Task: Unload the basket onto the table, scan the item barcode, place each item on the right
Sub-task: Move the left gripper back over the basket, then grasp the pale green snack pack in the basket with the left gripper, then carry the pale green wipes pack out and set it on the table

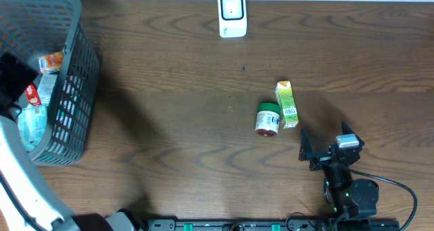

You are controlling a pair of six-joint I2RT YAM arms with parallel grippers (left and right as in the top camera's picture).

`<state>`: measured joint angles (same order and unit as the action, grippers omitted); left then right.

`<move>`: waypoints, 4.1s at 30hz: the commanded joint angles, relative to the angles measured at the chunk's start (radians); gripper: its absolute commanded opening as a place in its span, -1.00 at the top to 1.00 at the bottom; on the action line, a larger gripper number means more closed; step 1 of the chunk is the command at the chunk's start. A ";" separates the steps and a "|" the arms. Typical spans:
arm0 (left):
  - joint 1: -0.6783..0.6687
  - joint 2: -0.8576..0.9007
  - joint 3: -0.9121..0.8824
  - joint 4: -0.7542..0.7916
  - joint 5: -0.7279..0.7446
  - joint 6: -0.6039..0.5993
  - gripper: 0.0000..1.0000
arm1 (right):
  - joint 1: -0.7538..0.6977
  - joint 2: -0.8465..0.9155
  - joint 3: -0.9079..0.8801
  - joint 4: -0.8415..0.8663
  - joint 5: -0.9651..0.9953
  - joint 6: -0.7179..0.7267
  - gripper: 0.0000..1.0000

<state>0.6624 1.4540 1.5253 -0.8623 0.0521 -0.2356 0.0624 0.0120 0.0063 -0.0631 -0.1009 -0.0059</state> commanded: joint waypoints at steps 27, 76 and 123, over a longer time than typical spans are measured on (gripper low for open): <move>0.013 0.601 -0.016 0.005 -0.229 0.158 -0.36 | 0.005 -0.004 -0.001 -0.003 -0.002 0.016 -0.99; -0.569 -0.431 -0.172 -0.079 0.222 -0.062 0.56 | 0.005 -0.004 -0.001 -0.003 -0.002 0.016 -0.98; -0.770 0.050 -0.483 0.132 -0.113 -0.189 -0.64 | 0.005 -0.004 -0.001 -0.004 -0.002 0.016 -0.99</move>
<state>-0.1738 1.5017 1.0538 -0.7372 -0.0601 -0.4221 0.0624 0.0120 0.0063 -0.0631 -0.1009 -0.0059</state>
